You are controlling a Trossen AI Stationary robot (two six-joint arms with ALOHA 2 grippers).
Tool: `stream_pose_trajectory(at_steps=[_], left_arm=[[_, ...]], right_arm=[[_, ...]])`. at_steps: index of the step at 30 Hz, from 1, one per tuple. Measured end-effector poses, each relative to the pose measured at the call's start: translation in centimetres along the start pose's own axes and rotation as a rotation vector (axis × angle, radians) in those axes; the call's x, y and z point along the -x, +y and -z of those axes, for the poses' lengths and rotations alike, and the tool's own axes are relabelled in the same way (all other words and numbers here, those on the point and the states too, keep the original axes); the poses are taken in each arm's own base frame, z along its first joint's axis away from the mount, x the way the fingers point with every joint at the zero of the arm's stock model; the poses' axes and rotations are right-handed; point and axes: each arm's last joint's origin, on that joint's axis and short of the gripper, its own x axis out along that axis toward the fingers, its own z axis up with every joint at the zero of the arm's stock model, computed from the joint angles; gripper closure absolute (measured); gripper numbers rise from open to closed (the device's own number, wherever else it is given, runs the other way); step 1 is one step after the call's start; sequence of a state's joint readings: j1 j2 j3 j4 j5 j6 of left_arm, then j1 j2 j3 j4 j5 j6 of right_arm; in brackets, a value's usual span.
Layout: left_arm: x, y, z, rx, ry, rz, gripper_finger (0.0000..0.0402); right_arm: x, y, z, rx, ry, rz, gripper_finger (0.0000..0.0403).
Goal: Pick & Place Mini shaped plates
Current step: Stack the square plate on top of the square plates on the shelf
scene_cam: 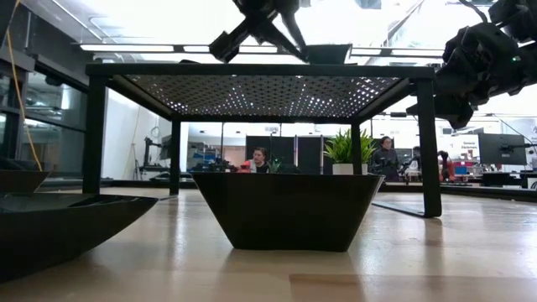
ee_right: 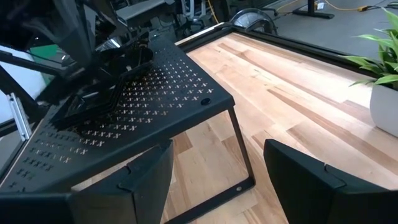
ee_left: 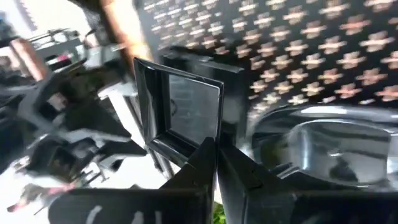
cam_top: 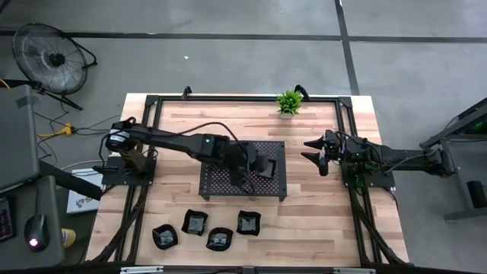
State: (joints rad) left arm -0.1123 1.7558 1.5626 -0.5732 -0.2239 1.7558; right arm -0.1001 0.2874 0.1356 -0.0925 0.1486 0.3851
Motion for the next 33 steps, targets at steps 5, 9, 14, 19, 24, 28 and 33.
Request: stream_pose_trajectory(at_steps=[5, 9, 14, 19, 24, 28, 33], left_arm=[[-0.4, -0.2, -0.1, -0.033, 0.021, 0.023, 0.0396], [-0.7, -0.2, -0.1, -0.035, 0.029, 0.023, 0.0396], [-1.0, 0.3, -0.1, -0.026, 0.028, 0.025, 0.0396], [-0.7, 1.0, 0.0, -0.035, 0.019, 0.031, 0.0396], [-0.5, 1.1, 0.1, -0.042, -0.007, 0.053, 0.0396], [-0.5, 1.0, 0.1, -0.043, -0.018, 0.061, 0.0396], [-0.5, 1.0, 0.0, -0.042, -0.042, 0.056, 0.0371]], right_arm=[[0.0, 0.0, 0.0, 0.0, 0.0, 0.001, 0.0157], [0.0, 0.0, 0.0, 0.0, 0.0, 0.001, 0.0157], [0.0, 0.0, 0.0, 0.0, 0.0, 0.001, 0.0157], [0.0, 0.0, 0.0, 0.0, -0.001, 0.001, 0.0157], [0.0, 0.0, 0.0, 0.0, 0.0, 0.001, 0.0157], [0.0, 0.0, 0.0, 0.0, 0.0, 0.002, 0.0157], [0.0, 0.0, 0.0, 0.0, 0.0, 0.002, 0.0157]])
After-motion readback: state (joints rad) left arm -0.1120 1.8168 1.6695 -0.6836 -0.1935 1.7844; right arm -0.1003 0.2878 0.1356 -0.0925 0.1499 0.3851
